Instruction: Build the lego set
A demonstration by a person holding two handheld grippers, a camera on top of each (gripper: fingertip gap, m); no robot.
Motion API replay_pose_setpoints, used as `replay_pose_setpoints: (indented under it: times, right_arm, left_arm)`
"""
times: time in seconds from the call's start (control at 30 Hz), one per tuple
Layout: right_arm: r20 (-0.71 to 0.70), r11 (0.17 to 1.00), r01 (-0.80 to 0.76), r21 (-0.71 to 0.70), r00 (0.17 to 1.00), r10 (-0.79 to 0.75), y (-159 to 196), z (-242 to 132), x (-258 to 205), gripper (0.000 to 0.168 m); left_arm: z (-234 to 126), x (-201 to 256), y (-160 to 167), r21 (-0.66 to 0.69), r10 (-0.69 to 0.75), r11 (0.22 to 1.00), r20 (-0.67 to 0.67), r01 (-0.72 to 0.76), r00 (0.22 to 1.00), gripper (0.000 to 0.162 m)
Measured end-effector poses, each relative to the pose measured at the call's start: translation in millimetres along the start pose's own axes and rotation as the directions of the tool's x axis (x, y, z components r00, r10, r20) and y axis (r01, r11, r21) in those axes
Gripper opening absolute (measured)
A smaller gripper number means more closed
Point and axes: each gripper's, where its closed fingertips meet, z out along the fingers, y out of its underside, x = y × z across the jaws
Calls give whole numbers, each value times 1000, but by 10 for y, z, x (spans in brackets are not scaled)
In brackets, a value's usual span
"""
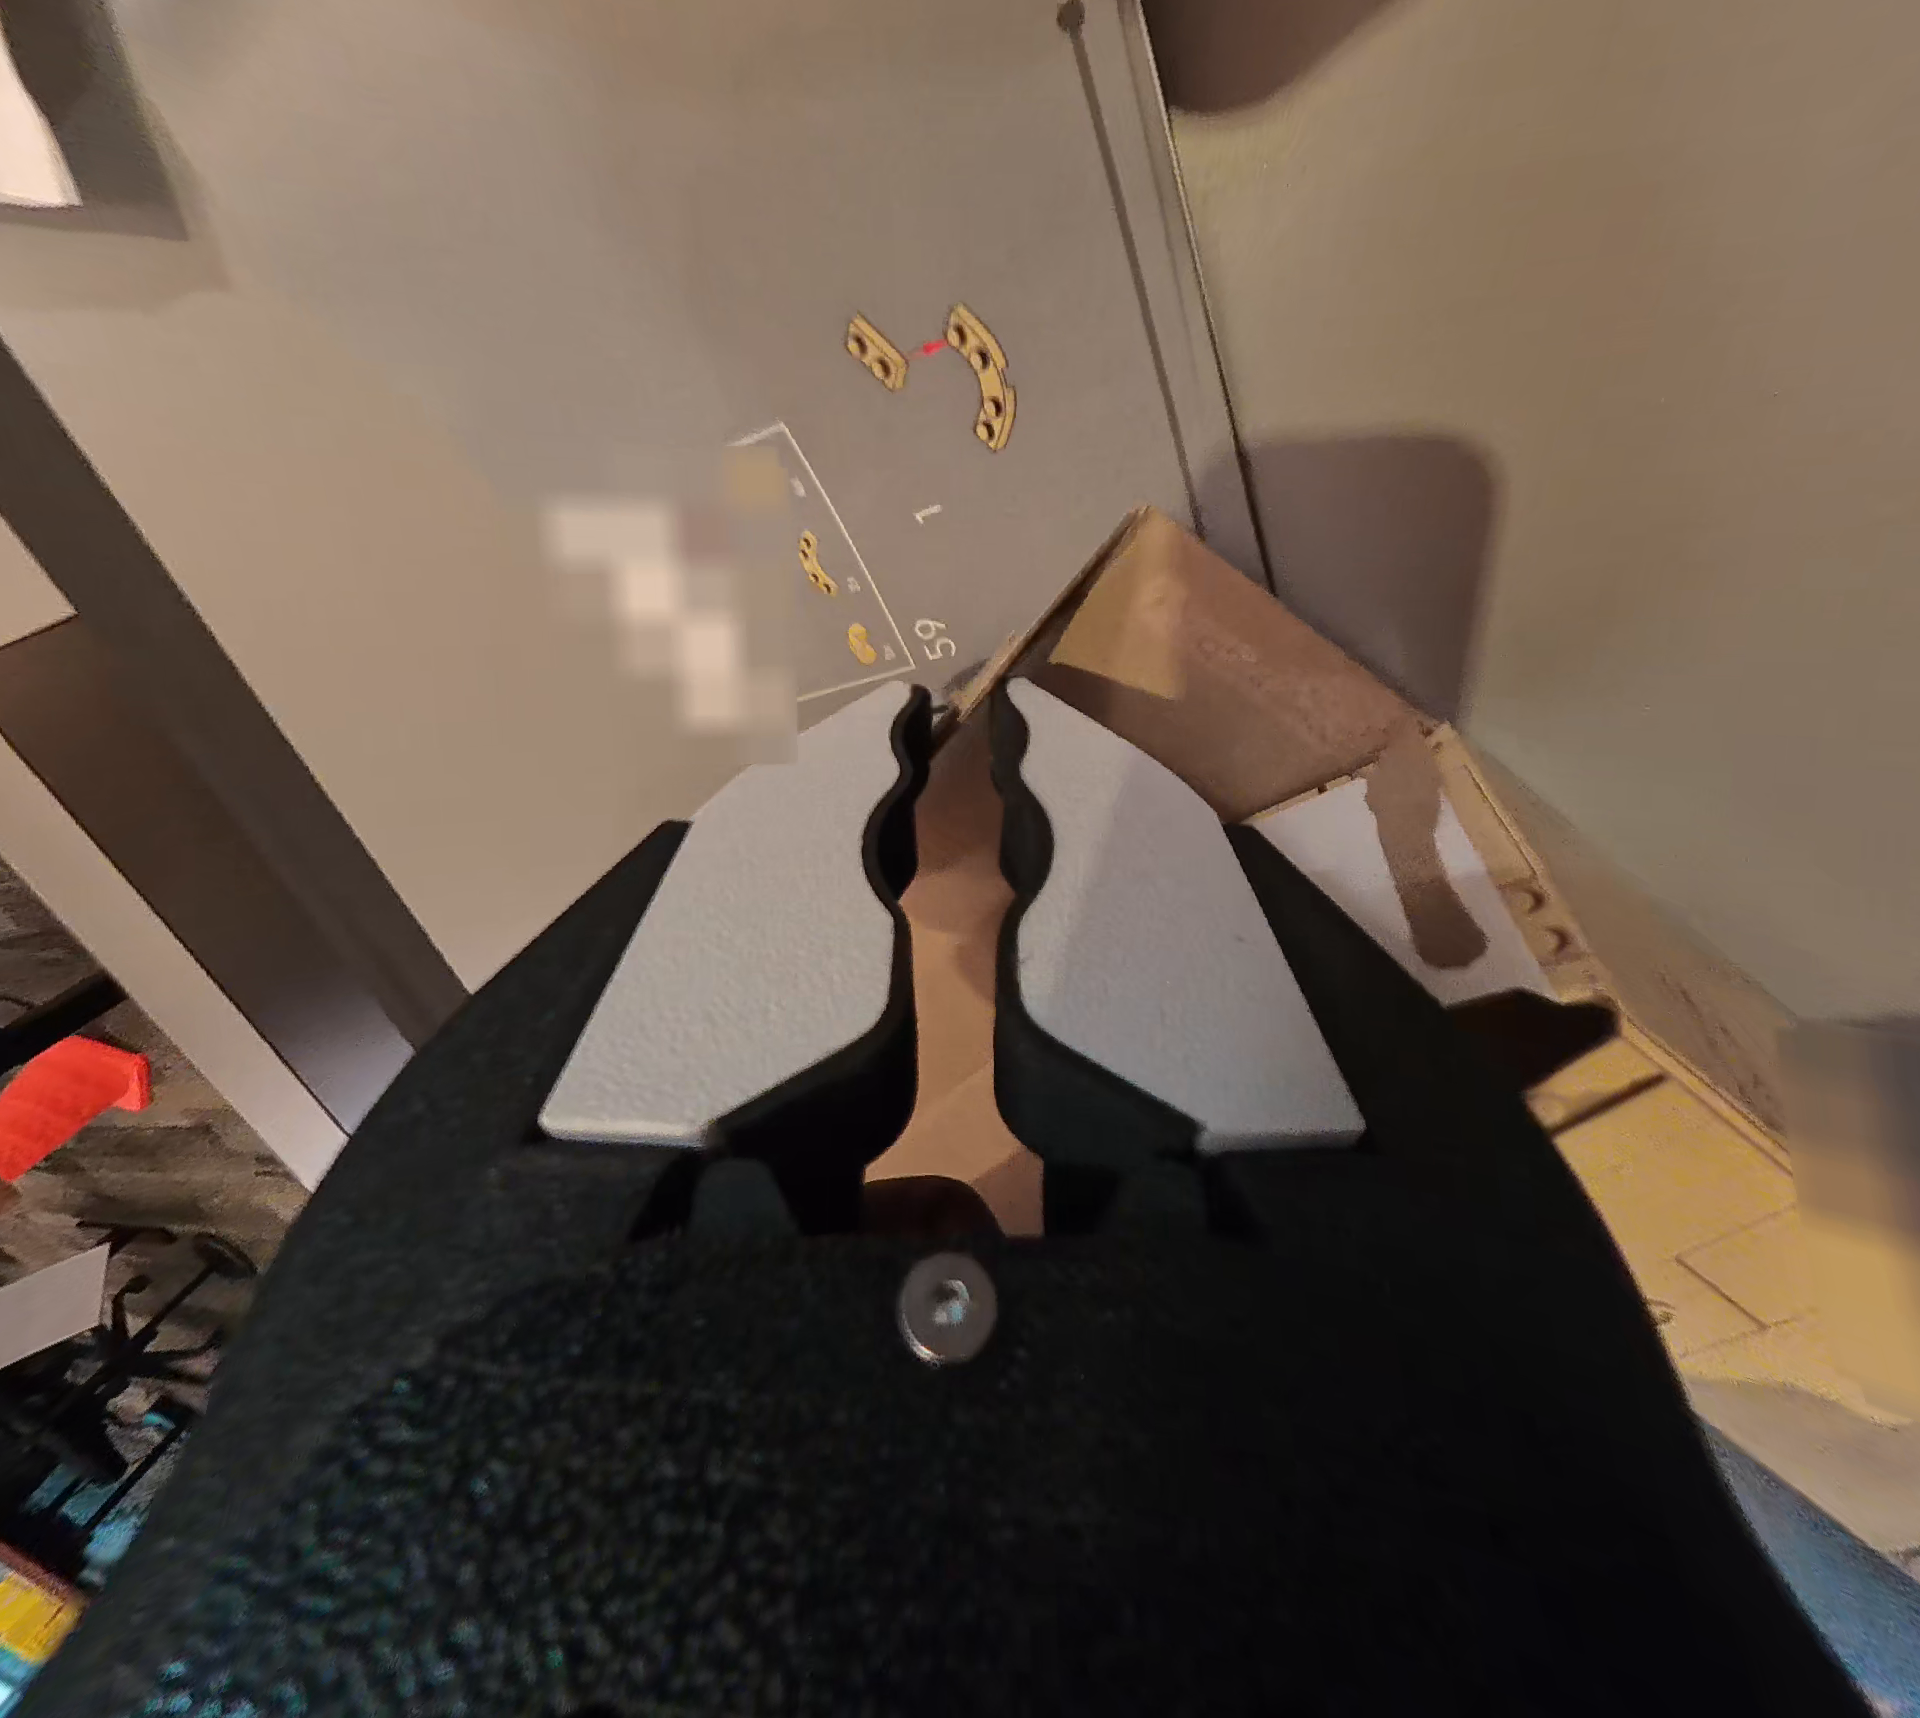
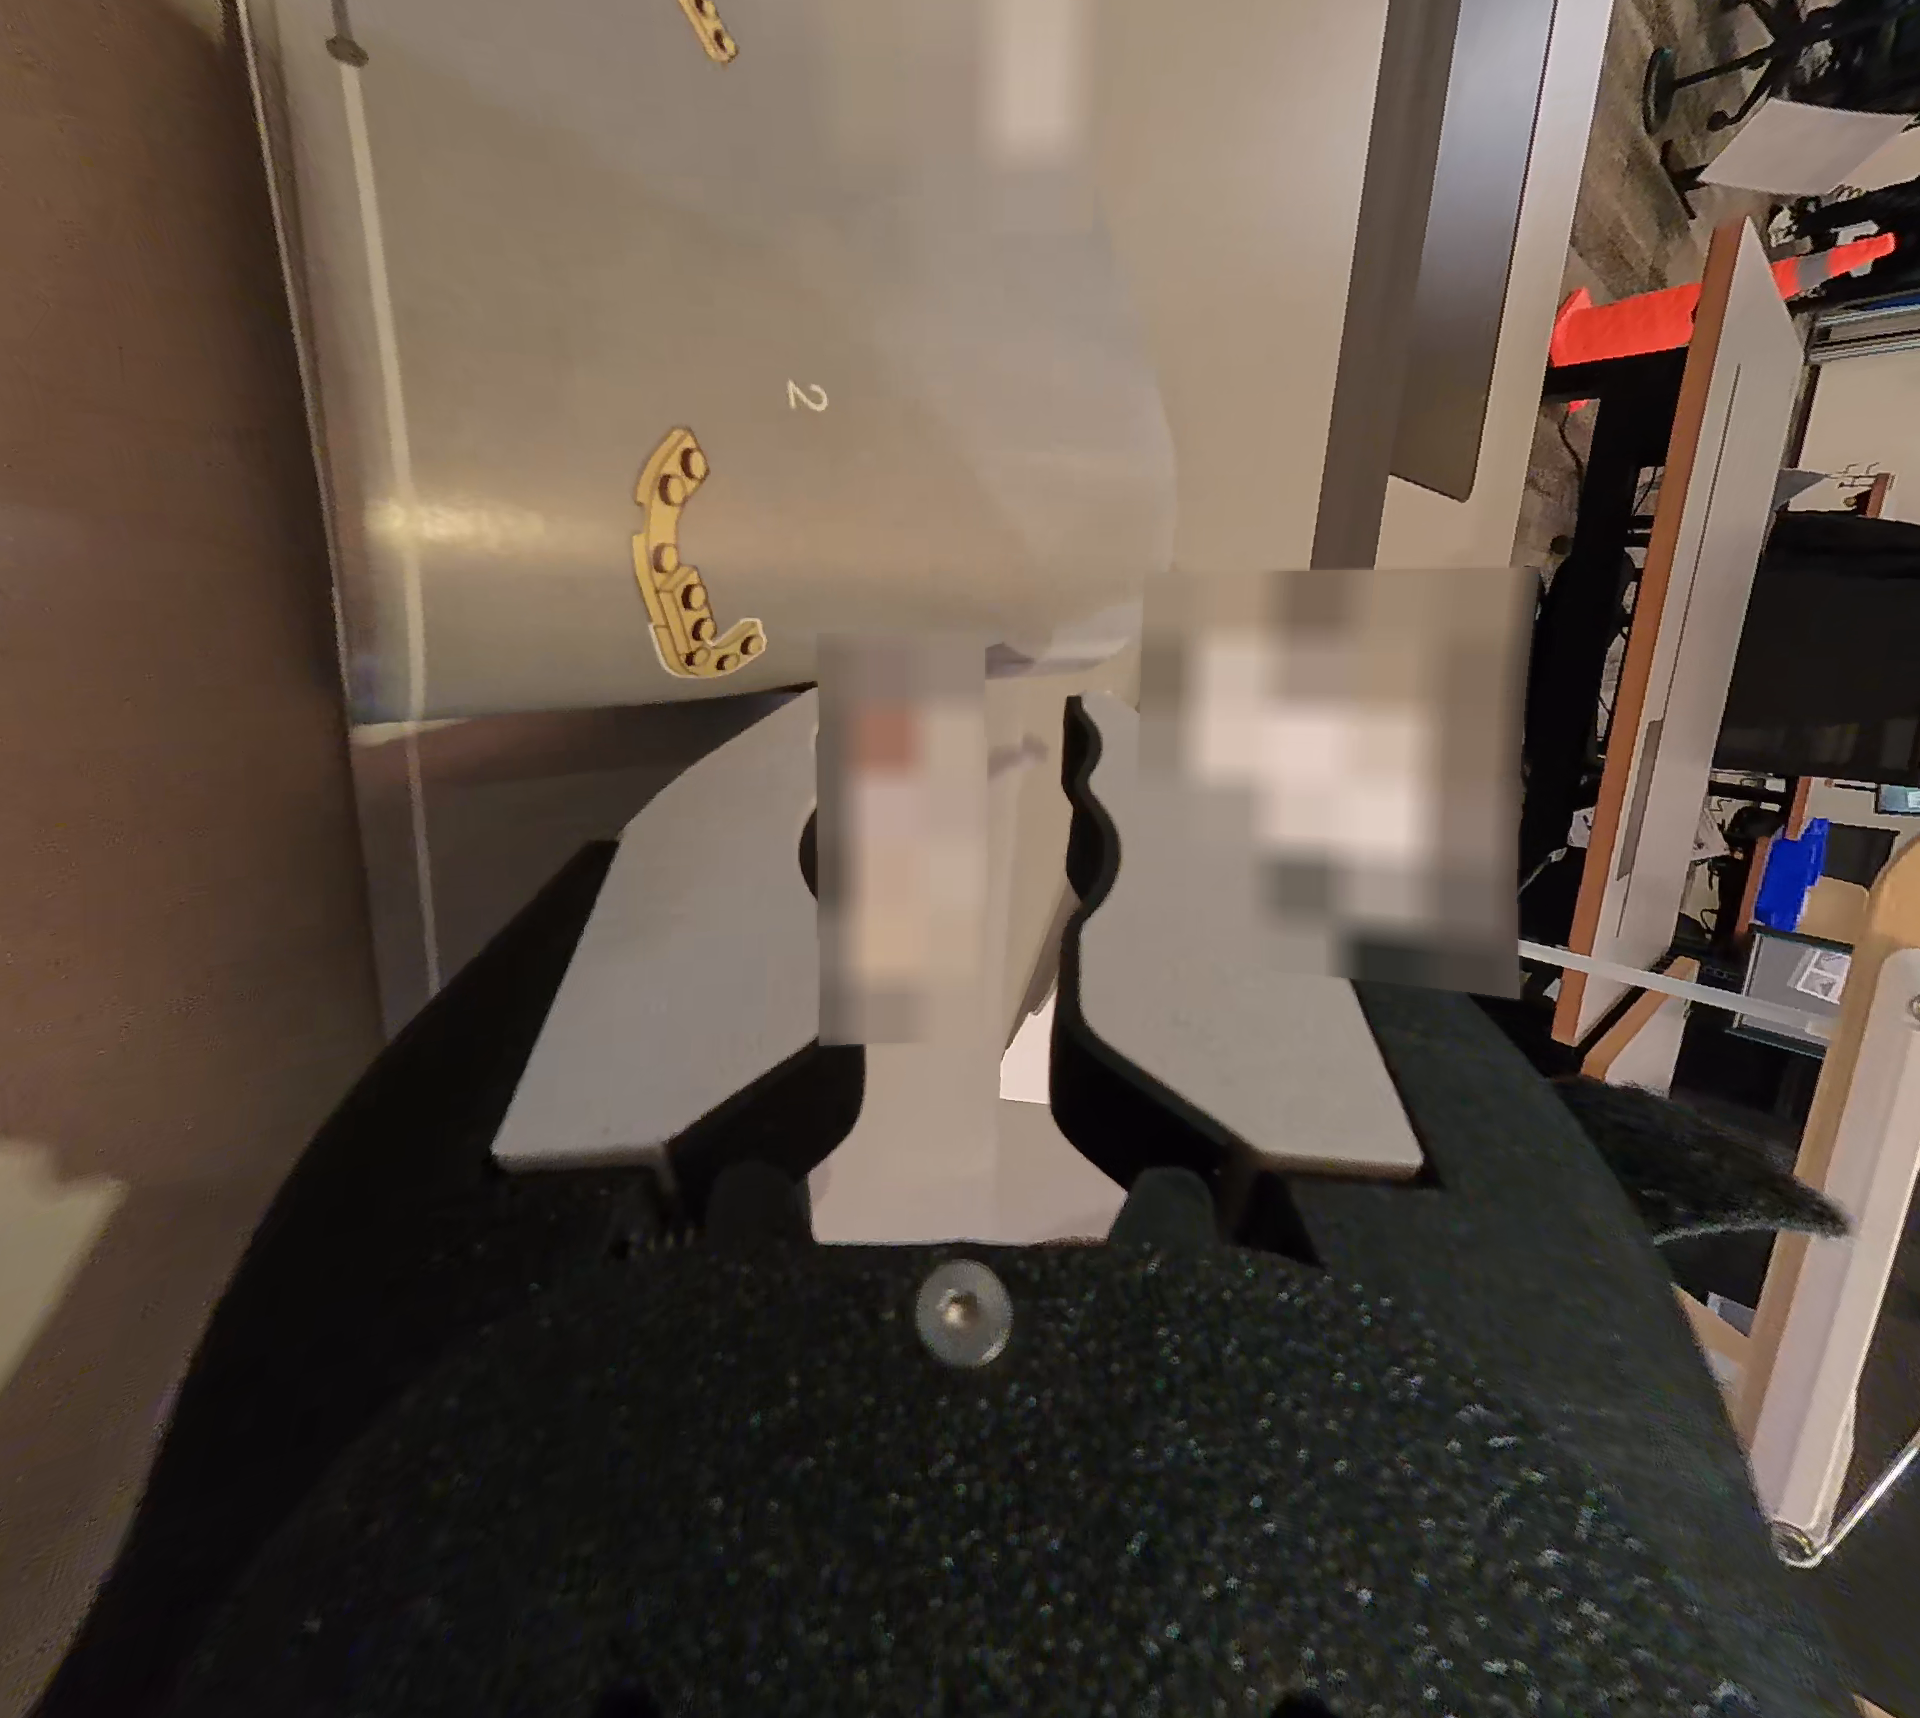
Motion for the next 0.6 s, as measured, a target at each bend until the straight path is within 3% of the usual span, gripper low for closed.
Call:
replay_pose_setpoints:
  times: [0.37,0.6]
  right_arm:
    - [13,1000,-17,-18,1000,17,56,-18,-22,40]
    - [-8,995,-84,-62,997,83,256,-169,13,43]
  left_arm:
    - [98,-134,-40,-52,-97,994,38,99,995,16]
    - [-217,-326,-190,114,-248,966,157,232,956,23]
